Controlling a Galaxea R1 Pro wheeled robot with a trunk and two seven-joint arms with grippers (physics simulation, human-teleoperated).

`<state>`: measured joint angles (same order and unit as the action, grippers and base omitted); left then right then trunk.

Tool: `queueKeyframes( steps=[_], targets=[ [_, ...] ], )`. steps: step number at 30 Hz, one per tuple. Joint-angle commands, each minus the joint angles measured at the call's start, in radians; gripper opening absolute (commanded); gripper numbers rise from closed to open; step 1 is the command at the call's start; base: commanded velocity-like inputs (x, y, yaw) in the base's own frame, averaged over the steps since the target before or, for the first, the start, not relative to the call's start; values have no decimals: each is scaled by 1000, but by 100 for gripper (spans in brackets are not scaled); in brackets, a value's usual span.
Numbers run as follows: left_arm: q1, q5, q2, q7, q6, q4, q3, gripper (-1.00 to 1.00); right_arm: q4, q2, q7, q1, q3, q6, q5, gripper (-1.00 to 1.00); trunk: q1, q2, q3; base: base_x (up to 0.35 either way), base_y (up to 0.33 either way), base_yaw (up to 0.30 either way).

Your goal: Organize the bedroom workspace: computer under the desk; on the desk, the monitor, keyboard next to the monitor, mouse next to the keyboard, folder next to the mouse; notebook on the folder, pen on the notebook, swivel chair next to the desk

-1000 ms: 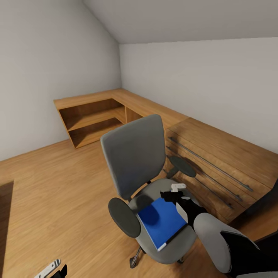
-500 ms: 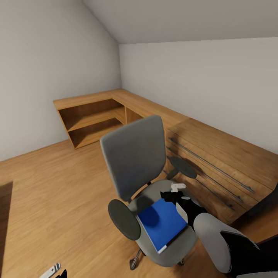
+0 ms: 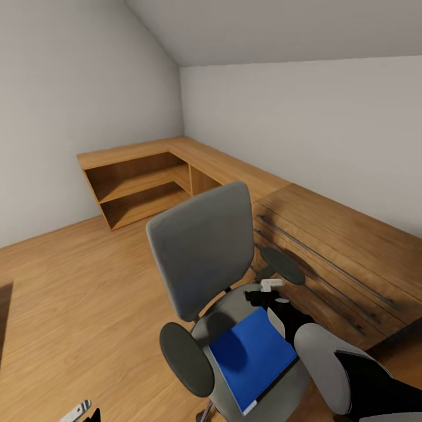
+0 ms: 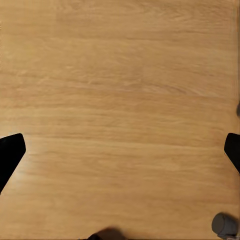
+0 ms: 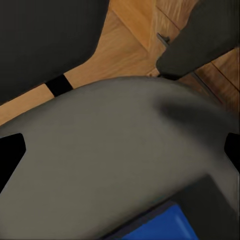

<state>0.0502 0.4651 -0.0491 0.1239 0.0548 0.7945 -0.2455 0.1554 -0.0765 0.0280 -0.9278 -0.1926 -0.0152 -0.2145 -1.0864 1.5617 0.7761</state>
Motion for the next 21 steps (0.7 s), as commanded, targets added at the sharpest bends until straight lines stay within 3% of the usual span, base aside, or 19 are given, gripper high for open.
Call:
queueKeyframes(
  steps=[1,9,16,21],
  targets=[
    [0,10,0,3,12,0,3,100,1,0,-7,0,-8,-2,-9,100,0,0,1,25,0,0],
    [0,11,0,3,56,0,3,100,1,0,-93,0,-7,-6,-9,100,-8,14,7,7,0,0],
    [0,12,0,3,60,0,3,100,0,-1,-101,0,-7,-6,-17,100,-34,63,29,0,0,0],
    [0,12,0,5,61,0,2,100,-2,-3,-101,0,-7,-6,-21,100,-34,63,29,0,0,0]
  ],
)
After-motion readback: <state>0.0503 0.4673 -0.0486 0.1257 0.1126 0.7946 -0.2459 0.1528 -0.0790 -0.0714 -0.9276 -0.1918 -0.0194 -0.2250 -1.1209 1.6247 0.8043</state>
